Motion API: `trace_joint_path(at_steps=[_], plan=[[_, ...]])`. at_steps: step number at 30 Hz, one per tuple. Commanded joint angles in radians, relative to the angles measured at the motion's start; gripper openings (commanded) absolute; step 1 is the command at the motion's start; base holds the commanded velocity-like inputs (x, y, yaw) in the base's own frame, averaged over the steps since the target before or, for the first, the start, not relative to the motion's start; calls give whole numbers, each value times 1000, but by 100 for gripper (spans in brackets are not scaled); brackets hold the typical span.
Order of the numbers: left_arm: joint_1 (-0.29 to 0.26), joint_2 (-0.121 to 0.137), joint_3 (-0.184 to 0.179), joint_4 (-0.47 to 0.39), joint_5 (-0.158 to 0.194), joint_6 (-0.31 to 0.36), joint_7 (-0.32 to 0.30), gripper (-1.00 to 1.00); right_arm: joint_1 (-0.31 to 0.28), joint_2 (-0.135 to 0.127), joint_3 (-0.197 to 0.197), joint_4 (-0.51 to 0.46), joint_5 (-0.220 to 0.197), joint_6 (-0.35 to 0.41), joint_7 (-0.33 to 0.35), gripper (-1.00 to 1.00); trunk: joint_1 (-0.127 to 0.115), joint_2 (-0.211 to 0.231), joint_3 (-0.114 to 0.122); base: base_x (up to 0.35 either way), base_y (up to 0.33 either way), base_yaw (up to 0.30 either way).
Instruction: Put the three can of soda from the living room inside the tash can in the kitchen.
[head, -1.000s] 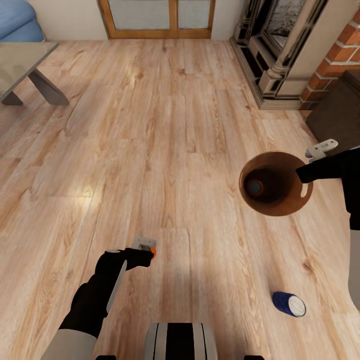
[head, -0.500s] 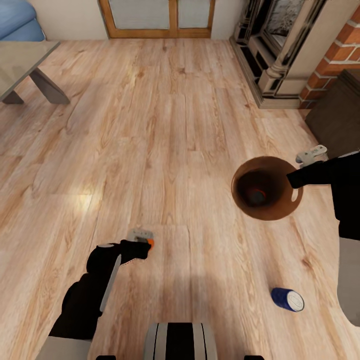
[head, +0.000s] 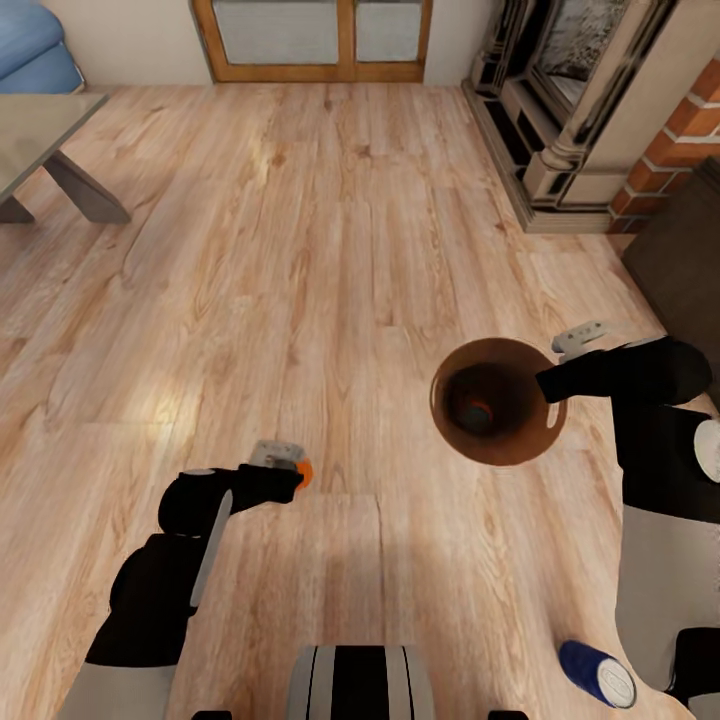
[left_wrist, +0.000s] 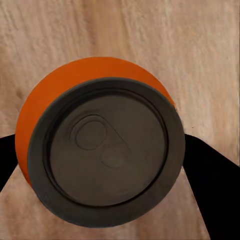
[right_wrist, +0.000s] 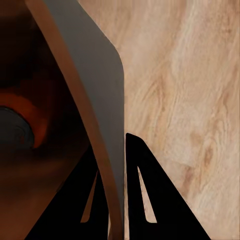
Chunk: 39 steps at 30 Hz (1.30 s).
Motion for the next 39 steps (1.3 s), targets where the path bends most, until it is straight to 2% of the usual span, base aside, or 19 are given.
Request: trace_joint_path(at_steps=[1,3,6,10,15,21,39], plan=[[-12,5,1,0,-2,0,-19,-100,1,1,-2,0,8,0,13,-100,0,0,0,327,0,0],[-62,68,6,-1,-4,0,-171,-100,21,5,-6,0,9,0,56,-100,0,0,0,297,0,0],[-75,122,10,-6,-9,0,-268,-100,42,12,-8,-1,10,0,72,-100,0,0,0,164,0,0],[-82,149,11,-6,-22,0,-302,-100,54,19,-14,-1,11,0,81,-100,0,0,0,17,0,0],[-84,164,11,-12,-15,0,-324,-100,57,22,-31,1,13,0,84,-100,0,0,0,-188,-12,0],[-84,170,9,-17,-9,0,-404,-100,72,23,-36,7,11,0,86,-100,0,0,0,-58,-9,0],[-84,171,5,-18,-10,0,-428,-100,94,24,-37,9,7,0,90,-100,0,0,0,-274,-1,0]])
